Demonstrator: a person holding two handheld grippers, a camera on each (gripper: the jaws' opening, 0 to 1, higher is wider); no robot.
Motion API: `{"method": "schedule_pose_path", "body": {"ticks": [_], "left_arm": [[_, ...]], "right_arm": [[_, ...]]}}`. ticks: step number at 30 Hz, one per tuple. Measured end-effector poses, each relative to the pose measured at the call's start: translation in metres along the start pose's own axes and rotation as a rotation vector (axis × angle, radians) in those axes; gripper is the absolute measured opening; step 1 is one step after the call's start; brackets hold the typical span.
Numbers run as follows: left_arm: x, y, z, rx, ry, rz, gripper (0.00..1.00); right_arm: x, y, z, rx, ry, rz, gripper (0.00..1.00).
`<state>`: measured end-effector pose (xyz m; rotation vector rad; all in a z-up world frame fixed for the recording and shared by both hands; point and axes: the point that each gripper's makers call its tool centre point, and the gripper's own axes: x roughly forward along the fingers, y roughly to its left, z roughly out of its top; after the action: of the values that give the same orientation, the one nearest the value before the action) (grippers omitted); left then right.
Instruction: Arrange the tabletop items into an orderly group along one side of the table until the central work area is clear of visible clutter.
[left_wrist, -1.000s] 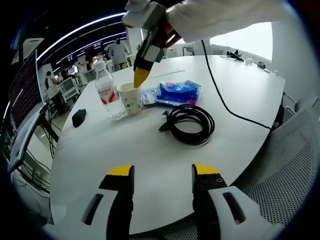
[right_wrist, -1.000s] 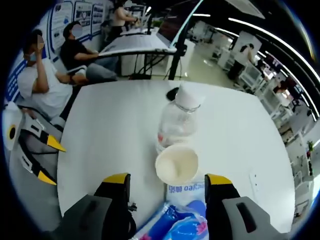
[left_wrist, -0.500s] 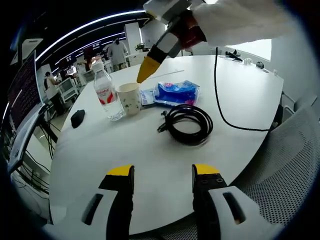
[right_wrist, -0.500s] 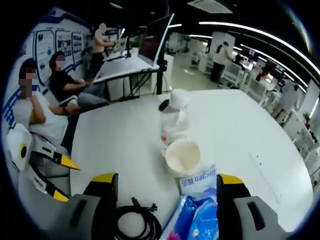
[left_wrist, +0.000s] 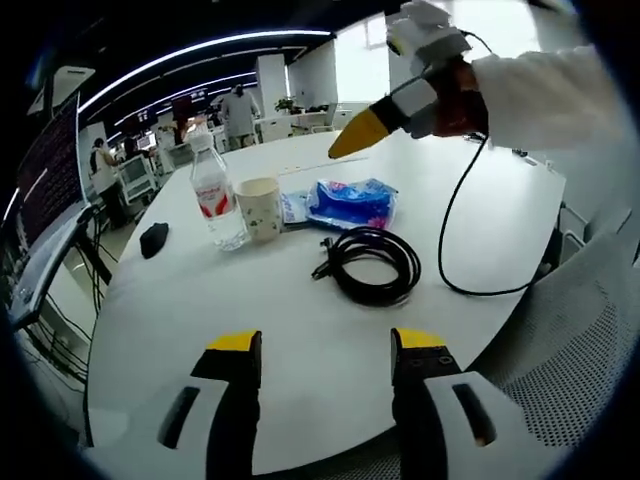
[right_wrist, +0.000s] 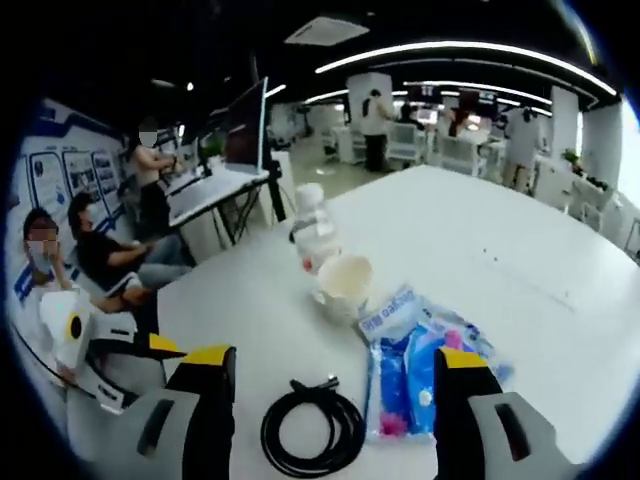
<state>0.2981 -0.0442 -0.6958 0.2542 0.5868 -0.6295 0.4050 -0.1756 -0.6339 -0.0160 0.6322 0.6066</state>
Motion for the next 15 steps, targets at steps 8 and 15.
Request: {"method": "schedule_pose_path", "body": {"ticks": [8,15], "left_arm": [[-0.002,-0.002,0.008,-0.023,-0.046,-0.013,0.56],[-0.004,-0.006,0.013,-0.023,-0.074,-0.033,0.58]], "right_arm": [[-0.043,-0.004,-0.031,0.127,-0.067,-0.081,0.84],[-0.085,-0.005,-0.047,0.233,-0.162,-0.175,0.84]]}}
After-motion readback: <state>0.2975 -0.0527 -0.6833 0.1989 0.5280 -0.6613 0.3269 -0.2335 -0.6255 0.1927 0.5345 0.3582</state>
